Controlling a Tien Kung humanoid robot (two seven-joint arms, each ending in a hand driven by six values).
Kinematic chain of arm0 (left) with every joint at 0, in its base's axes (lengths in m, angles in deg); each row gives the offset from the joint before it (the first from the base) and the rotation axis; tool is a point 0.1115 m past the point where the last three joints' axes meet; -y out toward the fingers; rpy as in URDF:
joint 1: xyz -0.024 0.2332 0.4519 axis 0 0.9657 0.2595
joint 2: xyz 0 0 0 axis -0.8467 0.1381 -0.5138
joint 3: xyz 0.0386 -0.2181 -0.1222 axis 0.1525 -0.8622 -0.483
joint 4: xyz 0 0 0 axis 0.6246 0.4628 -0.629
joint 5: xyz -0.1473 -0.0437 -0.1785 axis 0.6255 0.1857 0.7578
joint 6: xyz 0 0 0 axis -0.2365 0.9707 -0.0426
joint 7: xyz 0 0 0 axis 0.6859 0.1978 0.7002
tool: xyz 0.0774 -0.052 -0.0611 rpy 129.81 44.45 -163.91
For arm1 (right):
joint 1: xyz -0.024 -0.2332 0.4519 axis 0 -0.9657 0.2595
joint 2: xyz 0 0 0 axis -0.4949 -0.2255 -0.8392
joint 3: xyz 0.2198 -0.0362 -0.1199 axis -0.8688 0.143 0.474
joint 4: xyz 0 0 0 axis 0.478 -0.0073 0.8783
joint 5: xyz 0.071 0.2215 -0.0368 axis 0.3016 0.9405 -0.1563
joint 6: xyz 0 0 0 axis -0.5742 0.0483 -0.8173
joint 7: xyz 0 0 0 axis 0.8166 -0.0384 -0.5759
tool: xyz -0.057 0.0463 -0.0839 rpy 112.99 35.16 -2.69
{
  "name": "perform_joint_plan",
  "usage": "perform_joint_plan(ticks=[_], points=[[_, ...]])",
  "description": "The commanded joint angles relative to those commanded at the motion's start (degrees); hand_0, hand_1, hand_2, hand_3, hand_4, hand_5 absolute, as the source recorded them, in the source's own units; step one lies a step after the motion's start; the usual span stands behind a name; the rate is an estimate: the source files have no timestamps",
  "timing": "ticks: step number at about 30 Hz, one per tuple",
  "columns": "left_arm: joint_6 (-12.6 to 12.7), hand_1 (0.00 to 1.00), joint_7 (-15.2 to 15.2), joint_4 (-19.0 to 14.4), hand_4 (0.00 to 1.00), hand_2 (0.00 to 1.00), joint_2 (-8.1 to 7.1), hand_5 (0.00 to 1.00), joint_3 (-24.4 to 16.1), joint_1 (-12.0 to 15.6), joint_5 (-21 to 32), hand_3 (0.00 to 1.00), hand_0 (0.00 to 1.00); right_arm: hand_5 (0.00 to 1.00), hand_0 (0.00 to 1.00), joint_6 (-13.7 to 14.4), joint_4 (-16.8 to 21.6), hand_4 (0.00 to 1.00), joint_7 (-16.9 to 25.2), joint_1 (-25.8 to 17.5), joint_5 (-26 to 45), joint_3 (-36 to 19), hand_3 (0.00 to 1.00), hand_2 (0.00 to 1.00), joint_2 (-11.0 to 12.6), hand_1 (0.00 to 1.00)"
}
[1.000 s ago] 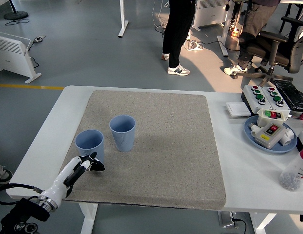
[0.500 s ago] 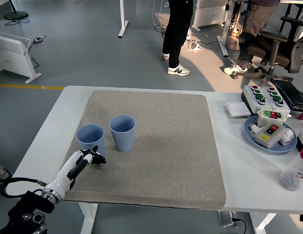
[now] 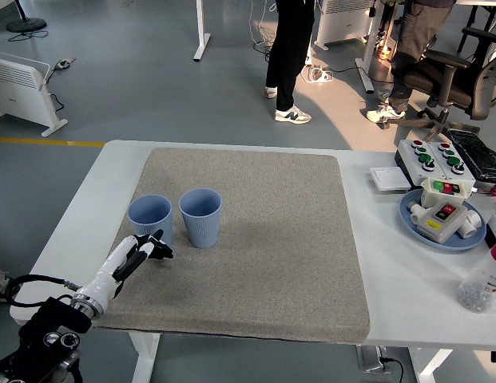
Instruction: Push cup pick cup insert cup
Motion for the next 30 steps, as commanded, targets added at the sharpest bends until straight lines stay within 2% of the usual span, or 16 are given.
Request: perform_joint_plan(ticks=[4, 14, 24, 30], points=[[0.36, 0.586, 0.50, 1.34, 0.626, 0.495, 0.21, 0.998, 0.22, -1.23, 0.27, 0.448, 0.662, 0.839, 0.529, 0.01, 0.00, 0.121, 0.09, 0.11, 0.48, 0.47, 0.565, 0.567, 0.00, 0.509], [1.75, 0.584, 2.29, 5.74, 0.621, 0.493, 0.35, 0.998, 4.30, -5.89, 3.45, 0.445, 0.667, 0.838, 0.529, -0.11, 0.00, 0.119, 0.17, 0.75, 0.75, 1.29, 0.564, 0.567, -0.02, 0.509], [2.19, 0.582, 3.57, 10.46, 0.613, 0.491, 1.66, 0.998, 7.96, -9.50, 7.45, 0.444, 0.671, 0.842, 0.529, -0.22, 0.00, 0.117, 0.13, 0.98, 0.83, 1.96, 0.564, 0.567, 0.01, 0.509], [4.08, 0.579, 5.52, 13.04, 0.604, 0.487, 2.64, 0.998, 9.45, -10.92, 8.81, 0.442, 0.671, 0.843, 0.529, -0.13, 0.00, 0.117, 0.19, 0.97, 1.50, 2.58, 0.563, 0.567, -0.08, 0.509]])
